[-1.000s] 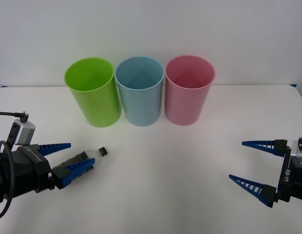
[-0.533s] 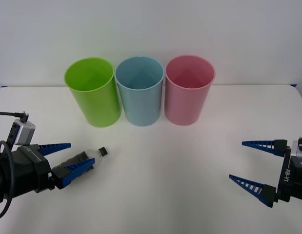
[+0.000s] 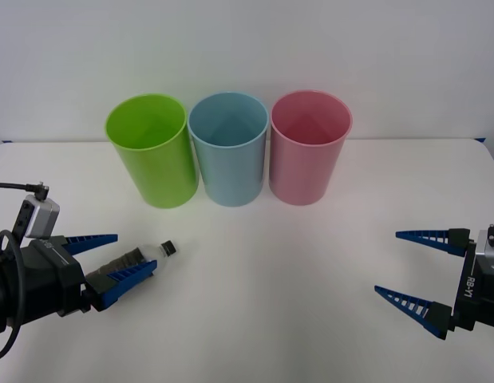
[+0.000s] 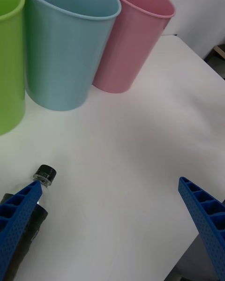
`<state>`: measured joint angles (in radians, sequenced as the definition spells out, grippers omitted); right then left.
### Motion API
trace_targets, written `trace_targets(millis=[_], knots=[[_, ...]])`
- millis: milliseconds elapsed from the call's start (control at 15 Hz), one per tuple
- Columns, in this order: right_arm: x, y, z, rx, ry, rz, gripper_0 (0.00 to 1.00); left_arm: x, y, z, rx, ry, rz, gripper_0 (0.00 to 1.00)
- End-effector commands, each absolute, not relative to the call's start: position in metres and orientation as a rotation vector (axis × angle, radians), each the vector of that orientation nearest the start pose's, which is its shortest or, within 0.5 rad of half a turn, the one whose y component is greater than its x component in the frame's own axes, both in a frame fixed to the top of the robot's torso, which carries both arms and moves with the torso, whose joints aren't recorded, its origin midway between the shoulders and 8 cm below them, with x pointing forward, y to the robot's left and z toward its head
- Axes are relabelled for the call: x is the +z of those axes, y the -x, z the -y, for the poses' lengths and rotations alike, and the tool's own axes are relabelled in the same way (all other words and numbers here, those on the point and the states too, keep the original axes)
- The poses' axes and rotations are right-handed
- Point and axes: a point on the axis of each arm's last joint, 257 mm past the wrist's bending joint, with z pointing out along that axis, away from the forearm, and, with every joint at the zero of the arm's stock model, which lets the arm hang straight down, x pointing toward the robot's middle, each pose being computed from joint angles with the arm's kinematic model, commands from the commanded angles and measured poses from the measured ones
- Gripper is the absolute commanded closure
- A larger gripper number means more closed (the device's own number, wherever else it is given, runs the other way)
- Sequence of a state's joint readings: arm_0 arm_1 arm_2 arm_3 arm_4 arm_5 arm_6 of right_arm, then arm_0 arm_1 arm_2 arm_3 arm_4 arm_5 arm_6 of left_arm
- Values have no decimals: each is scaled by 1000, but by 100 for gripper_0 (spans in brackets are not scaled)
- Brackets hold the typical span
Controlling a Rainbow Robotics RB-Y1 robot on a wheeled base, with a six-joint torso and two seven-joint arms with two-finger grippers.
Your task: Put cans in the blue bin and PET bottles in the pink bin and trash in the green bin.
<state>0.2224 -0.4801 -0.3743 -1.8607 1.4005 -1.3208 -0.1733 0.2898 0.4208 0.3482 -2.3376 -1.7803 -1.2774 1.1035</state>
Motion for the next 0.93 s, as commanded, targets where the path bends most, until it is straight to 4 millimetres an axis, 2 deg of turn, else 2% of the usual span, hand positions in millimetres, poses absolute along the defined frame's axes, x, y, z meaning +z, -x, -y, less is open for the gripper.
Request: trace_targets(millis=[67,200,333,600,933], knots=[[-202,-350,235,566,1012,-1611,0,-157,-337,-190,-631,-643,-1990,0],[-202,-350,235,566,1012,-1611,0,-158,-343,-193,-567,-686,-1971,0],[-202,-350,235,566,1012,-1611,0,-160,-357,-203,-377,-803,-1918,0],[-202,-350,235,566,1012,-1611,0,-166,-373,-219,-202,-877,-1923,0],[-202,-350,235,566,1012,-1611,0,-186,-384,-248,-91,-845,-2075,0]])
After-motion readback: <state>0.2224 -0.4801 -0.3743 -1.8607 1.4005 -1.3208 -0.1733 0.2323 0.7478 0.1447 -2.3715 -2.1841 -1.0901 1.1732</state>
